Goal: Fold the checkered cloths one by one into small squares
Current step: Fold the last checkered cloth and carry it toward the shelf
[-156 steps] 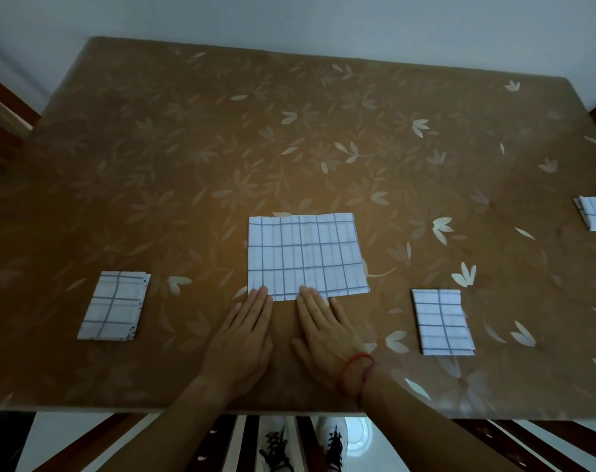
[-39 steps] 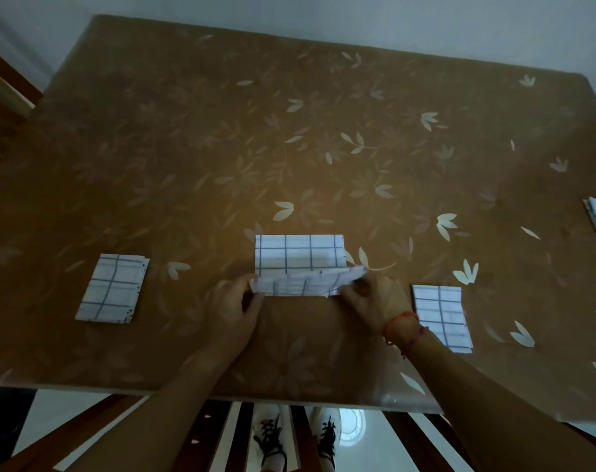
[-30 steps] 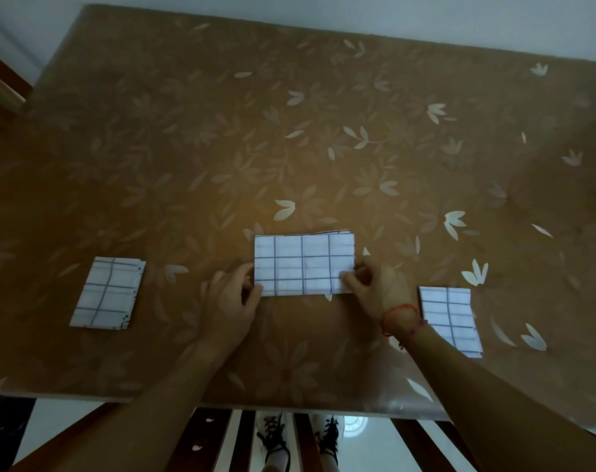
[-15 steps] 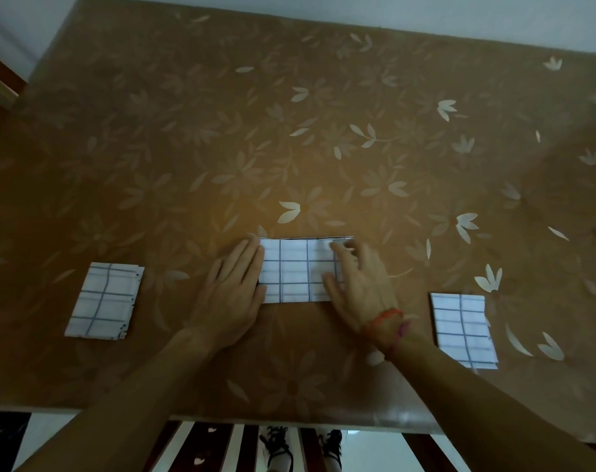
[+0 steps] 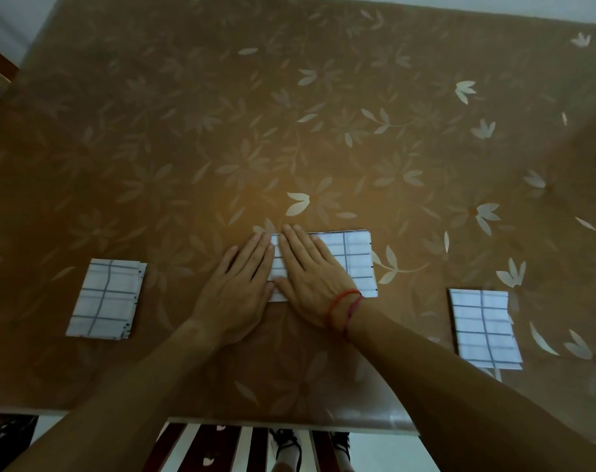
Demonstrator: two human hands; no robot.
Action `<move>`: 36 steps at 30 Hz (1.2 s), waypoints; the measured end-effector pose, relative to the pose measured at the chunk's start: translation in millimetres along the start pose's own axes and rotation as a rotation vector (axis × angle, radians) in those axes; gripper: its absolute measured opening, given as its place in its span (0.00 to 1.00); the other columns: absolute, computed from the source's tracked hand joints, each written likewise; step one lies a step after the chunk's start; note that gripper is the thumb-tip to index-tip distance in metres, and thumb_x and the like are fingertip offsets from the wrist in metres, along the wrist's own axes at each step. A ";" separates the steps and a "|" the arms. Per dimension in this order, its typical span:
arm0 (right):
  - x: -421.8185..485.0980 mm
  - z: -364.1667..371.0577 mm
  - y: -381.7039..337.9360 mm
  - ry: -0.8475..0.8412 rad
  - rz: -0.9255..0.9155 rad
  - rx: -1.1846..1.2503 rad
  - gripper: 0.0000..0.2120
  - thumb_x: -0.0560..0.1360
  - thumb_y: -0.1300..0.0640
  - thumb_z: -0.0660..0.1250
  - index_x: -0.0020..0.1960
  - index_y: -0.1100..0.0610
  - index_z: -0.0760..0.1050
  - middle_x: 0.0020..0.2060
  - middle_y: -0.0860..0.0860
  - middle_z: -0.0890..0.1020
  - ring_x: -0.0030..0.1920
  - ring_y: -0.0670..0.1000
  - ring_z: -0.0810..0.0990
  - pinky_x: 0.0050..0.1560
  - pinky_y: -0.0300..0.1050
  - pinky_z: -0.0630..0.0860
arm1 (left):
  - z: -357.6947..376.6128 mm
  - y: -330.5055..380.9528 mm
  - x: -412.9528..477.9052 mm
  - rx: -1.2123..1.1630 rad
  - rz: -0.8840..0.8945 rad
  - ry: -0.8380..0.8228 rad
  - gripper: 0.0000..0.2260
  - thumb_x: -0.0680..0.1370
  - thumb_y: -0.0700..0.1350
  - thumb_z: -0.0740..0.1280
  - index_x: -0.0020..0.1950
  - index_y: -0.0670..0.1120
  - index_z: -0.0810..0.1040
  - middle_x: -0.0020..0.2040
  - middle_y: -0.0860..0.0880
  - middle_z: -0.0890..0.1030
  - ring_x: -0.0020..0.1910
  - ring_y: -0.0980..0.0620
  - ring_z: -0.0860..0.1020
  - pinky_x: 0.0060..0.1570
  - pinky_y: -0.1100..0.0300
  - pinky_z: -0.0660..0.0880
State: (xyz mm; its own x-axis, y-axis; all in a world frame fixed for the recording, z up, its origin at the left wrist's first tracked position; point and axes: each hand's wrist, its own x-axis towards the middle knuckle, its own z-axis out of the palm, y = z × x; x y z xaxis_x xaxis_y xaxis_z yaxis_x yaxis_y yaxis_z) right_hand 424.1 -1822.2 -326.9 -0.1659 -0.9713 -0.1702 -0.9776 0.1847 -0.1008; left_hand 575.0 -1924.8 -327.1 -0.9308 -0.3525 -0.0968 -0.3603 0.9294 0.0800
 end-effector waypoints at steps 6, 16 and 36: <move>-22.1 -4.8 35.3 -0.051 0.046 -0.042 0.37 0.79 0.37 0.43 0.77 0.62 0.48 0.77 0.57 0.51 0.77 0.54 0.48 0.77 0.54 0.49 | -1.7 0.5 0.1 0.007 0.010 0.004 0.27 0.83 0.52 0.43 0.76 0.38 0.57 0.77 0.40 0.56 0.77 0.45 0.53 0.72 0.46 0.58; -61.9 -23.0 83.0 -0.192 0.152 -0.096 0.37 0.79 0.36 0.42 0.77 0.63 0.51 0.77 0.58 0.54 0.77 0.55 0.52 0.75 0.57 0.56 | -2.1 3.1 1.5 0.008 -0.007 0.008 0.26 0.82 0.52 0.45 0.76 0.38 0.58 0.77 0.40 0.57 0.77 0.45 0.54 0.73 0.48 0.56; -9.0 -79.0 86.9 -0.503 0.376 0.147 0.13 0.76 0.55 0.66 0.40 0.62 0.67 0.39 0.54 0.70 0.40 0.49 0.69 0.57 0.44 0.66 | -3.4 6.9 2.5 0.009 -0.034 -0.003 0.26 0.82 0.51 0.45 0.76 0.38 0.58 0.77 0.41 0.57 0.77 0.45 0.54 0.72 0.50 0.53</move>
State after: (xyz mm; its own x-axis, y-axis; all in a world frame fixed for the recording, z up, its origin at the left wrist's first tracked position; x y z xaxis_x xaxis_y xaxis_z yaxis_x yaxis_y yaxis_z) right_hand 330.4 -1809.3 -256.7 -0.3784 -0.6539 -0.6551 -0.8306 0.5523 -0.0716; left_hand 570.0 -1919.7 -323.4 -0.9177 -0.3837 -0.1027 -0.3912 0.9178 0.0675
